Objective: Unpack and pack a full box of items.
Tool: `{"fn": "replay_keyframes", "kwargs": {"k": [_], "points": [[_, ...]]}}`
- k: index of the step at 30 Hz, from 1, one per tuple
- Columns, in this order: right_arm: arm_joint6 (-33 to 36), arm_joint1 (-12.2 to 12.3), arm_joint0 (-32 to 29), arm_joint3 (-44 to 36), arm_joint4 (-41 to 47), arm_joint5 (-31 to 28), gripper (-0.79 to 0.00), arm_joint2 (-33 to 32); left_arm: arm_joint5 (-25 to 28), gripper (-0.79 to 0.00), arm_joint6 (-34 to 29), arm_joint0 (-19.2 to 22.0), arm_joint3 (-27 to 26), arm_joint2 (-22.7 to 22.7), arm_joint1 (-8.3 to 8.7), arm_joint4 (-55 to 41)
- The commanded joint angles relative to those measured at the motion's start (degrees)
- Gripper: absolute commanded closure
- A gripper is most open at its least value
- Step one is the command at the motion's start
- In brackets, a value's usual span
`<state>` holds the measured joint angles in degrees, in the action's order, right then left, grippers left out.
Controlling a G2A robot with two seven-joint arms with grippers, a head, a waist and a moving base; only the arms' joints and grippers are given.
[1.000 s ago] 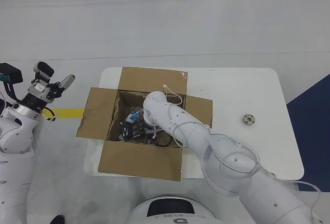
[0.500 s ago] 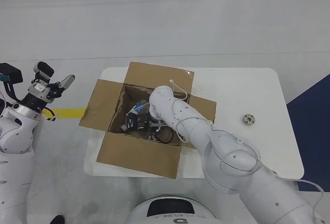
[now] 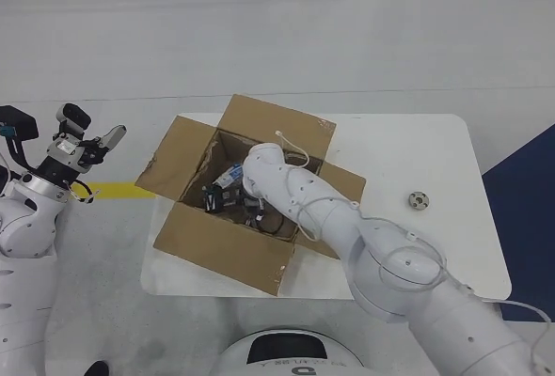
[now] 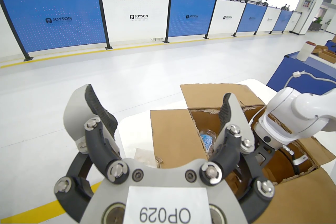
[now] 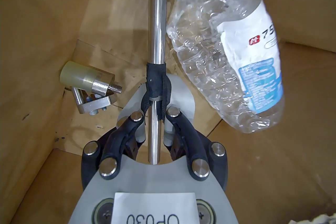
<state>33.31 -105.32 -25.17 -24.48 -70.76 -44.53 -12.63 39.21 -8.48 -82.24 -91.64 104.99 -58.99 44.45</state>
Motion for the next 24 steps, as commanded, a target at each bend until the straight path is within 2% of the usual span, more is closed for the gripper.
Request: {"fn": "replay_keyframes", "kwargs": {"k": [1,7,12,16,19,24], "points": [[1.21,0.85,-0.31,-2.41,-0.31,1.27,0.0,-0.45,0.0,-0.785,0.0,0.0,0.0,0.0,0.0,0.0],[5.67,5.06,-2.09,-13.59,-1.26,4.34,0.0,-3.01,0.0,-0.785,0.0,0.0,0.0,0.0,0.0,0.0],[12.96,11.17,-6.08,-29.73,-3.99,7.62,0.0,-7.46,0.0,-0.785,0.0,0.0,0.0,0.0,0.0,0.0],[19.32,17.32,-12.66,-45.6,-7.63,9.92,0.0,-14.26,0.0,-0.785,0.0,0.0,0.0,0.0,0.0,0.0],[23.94,21.36,-18.78,-56.68,-10.07,9.12,0.0,-20.33,0.0,-0.785,0.0,0.0,0.0,0.0,0.0,0.0],[27.26,25.59,-27.33,-68.99,-12.94,5.64,0.0,-28.31,0.0,-0.785,0.0,0.0,0.0,0.0,0.0,0.0]]}}
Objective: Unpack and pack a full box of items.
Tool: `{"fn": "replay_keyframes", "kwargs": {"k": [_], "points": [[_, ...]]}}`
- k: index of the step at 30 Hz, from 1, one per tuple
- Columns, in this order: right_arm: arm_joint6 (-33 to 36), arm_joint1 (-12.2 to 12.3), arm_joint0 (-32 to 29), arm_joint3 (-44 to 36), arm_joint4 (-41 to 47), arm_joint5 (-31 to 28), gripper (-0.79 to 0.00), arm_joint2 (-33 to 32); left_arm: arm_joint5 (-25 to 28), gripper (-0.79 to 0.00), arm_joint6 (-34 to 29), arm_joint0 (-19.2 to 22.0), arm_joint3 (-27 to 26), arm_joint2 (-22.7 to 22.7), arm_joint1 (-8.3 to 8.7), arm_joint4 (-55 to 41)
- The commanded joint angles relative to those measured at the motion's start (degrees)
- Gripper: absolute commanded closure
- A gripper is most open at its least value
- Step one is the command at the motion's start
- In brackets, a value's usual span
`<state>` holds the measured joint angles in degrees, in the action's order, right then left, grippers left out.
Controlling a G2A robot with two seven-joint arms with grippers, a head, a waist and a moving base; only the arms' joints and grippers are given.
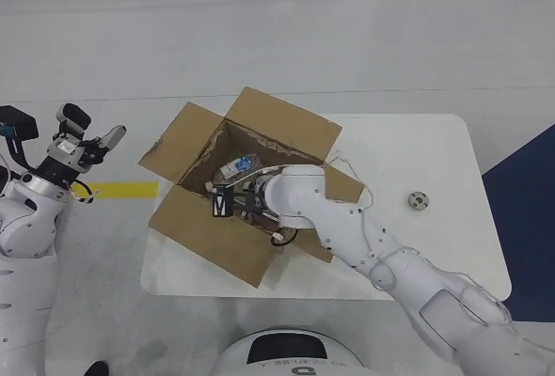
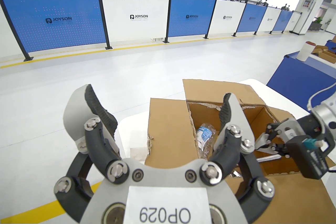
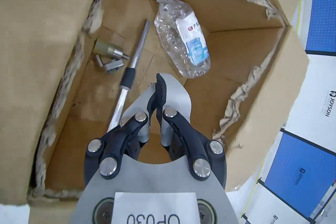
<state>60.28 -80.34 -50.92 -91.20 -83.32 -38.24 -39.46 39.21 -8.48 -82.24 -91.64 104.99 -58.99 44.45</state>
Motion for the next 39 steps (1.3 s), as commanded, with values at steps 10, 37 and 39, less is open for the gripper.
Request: {"fn": "replay_keyframes", "kwargs": {"k": [10,37,39], "points": [[0.88,1.47,-2.95,-2.62,2.99,0.16,-0.068,-5.19,0.0,-0.785,0.0,0.0,0.0,0.0,0.0,0.0],[-13.44,-6.45,8.76,16.01,6.67,20.21,-0.631,6.76,0.0,-0.785,0.0,0.0,0.0,0.0,0.0,0.0],[-13.78,-7.61,10.02,18.29,6.88,20.58,-0.6,8.41,0.0,-0.785,0.0,0.0,0.0,0.0,0.0,0.0]]}}
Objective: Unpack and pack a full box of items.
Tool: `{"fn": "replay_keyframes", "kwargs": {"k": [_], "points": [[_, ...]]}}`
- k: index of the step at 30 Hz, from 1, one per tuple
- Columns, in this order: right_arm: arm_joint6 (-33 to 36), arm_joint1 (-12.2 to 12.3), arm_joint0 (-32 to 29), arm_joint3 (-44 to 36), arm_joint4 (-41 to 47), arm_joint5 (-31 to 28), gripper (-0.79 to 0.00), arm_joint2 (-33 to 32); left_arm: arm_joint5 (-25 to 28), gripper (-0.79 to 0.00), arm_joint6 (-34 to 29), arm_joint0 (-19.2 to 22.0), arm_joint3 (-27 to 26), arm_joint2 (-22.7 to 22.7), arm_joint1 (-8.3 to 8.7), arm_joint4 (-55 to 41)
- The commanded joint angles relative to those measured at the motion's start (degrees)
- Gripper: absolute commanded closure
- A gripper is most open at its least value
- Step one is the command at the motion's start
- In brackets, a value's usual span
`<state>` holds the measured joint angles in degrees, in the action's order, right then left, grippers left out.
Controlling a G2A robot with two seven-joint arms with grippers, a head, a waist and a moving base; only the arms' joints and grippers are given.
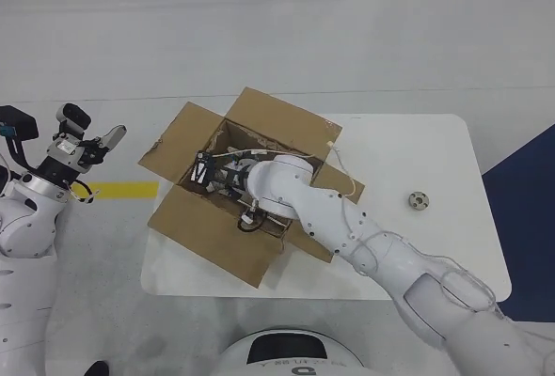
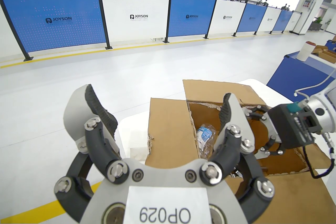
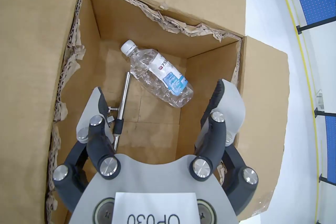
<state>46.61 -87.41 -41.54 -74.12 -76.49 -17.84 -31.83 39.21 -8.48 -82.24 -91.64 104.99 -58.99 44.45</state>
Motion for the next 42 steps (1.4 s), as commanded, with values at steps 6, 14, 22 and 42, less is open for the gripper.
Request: {"fn": "replay_keyframes", "kwargs": {"k": [6,14,22,42], "points": [[-1.02,-4.33,4.28,9.22,-0.49,2.34,-0.462,5.0,0.0,-0.785,0.0,0.0,0.0,0.0,0.0,0.0],[-1.18,-6.68,7.68,15.21,12.77,-13.59,-0.376,3.84,0.0,-0.785,0.0,0.0,0.0,0.0,0.0,0.0],[3.94,-4.99,7.21,15.07,23.02,-27.95,-0.385,0.12,0.0,-0.785,0.0,0.0,0.0,0.0,0.0,0.0],[7.28,5.33,5.28,5.0,27.44,-32.56,-0.785,-1.51,0.0,-0.785,0.0,0.0,0.0,0.0,0.0,0.0]]}}
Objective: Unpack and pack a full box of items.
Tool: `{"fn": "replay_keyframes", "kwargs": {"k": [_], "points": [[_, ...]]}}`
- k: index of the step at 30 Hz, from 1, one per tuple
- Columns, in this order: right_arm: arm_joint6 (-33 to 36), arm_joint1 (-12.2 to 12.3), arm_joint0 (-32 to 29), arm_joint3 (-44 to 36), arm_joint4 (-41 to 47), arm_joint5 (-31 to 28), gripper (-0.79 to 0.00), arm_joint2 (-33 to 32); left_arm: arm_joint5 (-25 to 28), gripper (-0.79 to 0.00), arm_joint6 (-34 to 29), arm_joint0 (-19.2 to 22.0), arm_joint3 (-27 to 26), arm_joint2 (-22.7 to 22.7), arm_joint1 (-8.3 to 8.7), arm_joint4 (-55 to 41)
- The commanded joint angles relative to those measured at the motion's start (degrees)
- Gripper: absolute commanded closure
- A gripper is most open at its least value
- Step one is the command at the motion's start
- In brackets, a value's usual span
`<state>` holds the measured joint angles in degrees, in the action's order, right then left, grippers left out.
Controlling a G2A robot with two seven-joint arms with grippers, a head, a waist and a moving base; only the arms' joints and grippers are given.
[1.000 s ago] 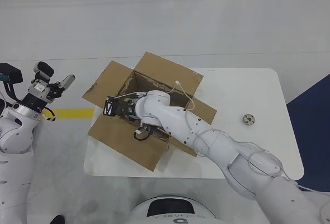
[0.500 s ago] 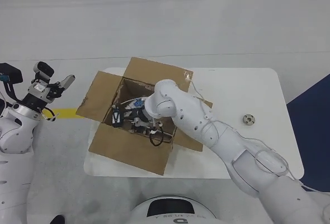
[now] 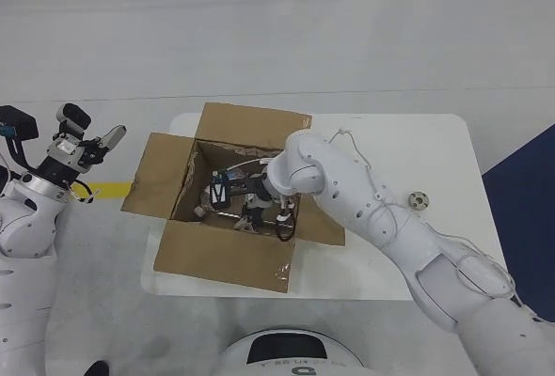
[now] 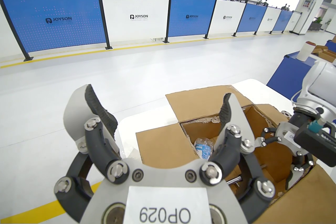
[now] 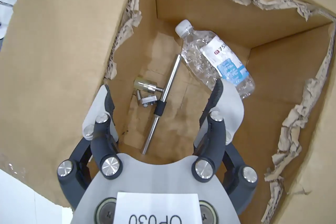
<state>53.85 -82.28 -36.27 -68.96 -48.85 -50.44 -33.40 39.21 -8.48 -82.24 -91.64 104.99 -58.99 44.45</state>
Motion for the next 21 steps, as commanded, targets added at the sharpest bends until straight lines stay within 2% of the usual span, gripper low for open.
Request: {"fn": "replay_keyframes", "kwargs": {"k": [1,19,21], "points": [[0.04,0.19,0.0,-0.16,-0.19,0.05,-0.785,0.06,0.0,-0.785,0.0,0.0,0.0,0.0,0.0,0.0],[0.04,0.19,0.0,-0.16,-0.19,0.05,-0.785,0.06,0.0,-0.785,0.0,0.0,0.0,0.0,0.0,0.0],[-0.91,0.09,0.18,0.08,-0.8,3.1,-0.785,-0.34,0.0,-0.785,0.0,0.0,0.0,0.0,0.0,0.0]]}}
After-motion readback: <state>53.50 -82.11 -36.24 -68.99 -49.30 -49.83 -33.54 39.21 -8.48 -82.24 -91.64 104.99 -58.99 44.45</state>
